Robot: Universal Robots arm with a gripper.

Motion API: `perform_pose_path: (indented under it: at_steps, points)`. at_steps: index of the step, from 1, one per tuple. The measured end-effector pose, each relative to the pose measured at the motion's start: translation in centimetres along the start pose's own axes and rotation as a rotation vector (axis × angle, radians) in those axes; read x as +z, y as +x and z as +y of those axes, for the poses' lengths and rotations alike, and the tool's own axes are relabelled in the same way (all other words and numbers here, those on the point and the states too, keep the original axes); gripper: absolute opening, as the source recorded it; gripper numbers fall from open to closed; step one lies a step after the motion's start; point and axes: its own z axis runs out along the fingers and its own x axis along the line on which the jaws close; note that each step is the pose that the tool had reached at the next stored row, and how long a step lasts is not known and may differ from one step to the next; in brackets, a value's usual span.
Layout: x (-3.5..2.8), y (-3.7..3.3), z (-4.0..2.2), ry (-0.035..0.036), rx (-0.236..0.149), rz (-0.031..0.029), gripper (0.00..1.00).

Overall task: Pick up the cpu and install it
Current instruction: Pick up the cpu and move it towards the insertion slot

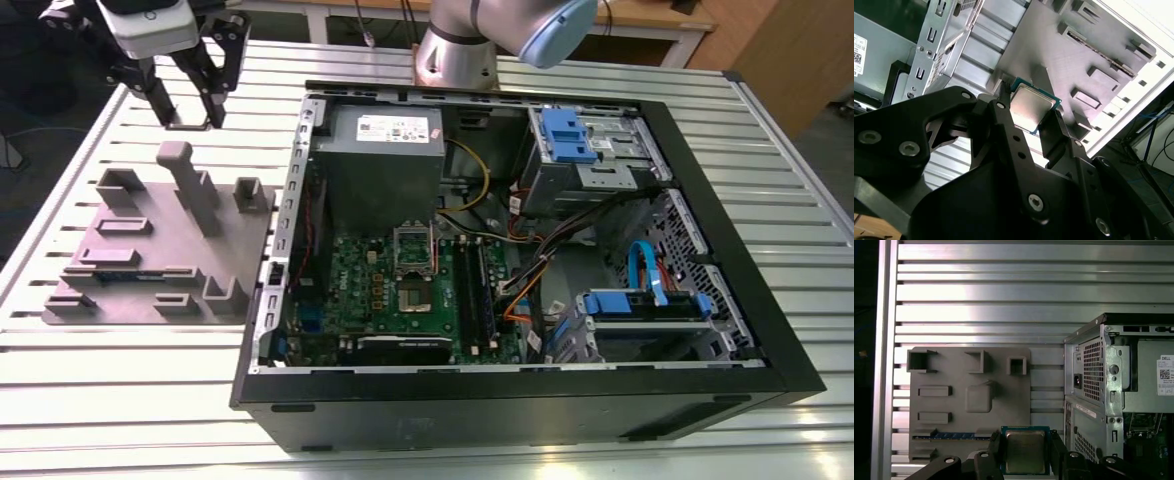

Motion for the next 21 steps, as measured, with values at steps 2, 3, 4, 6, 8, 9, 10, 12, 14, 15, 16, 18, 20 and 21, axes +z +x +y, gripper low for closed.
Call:
perform_pose_path:
  at_steps: [2,3,4,6,8,9,10,12,14,15,16,18,20,21]
  points:
    - [0.0,-0.05,0.0,0.0,0.0,0.0,0.47]
    - [0.0,-0.07,0.0,0.0,0.0,0.0,0.47]
    - [0.0,-0.1,0.0,0.0,0.0,0.0,0.47]
    - [0.0,-0.17,0.0,-0.0001,0.0,0.0,0.47]
    - [0.0,-0.22,0.0,0.0,0.0,0.0,0.47]
    - [0.0,-0.24,0.0,0.0,0.0,0.0,0.47]
    - [0.0,-0.27,0.0,-0.0001,0.0,0.0,0.47]
    - [0.0,-0.32,0.01,0.0,0.0,0.0001,0.47]
    - [0.0,-0.38,0.0,0.0,0.0,0.0,0.47]
    - [0.0,-0.42,0.01,-0.0001,0.0,0.0,0.47]
    - [0.0,-0.46,0.01,-0.0001,0.0,0.0,0.47]
    - [0.0,-0.56,0.01,0.0,0.0,0.0001,0.47]
    - [0.0,-0.67,0.01,0.0,0.0,0.0,0.47]
    - [0.0,-0.72,0.01,0.0,0.0,0.0,0.47]
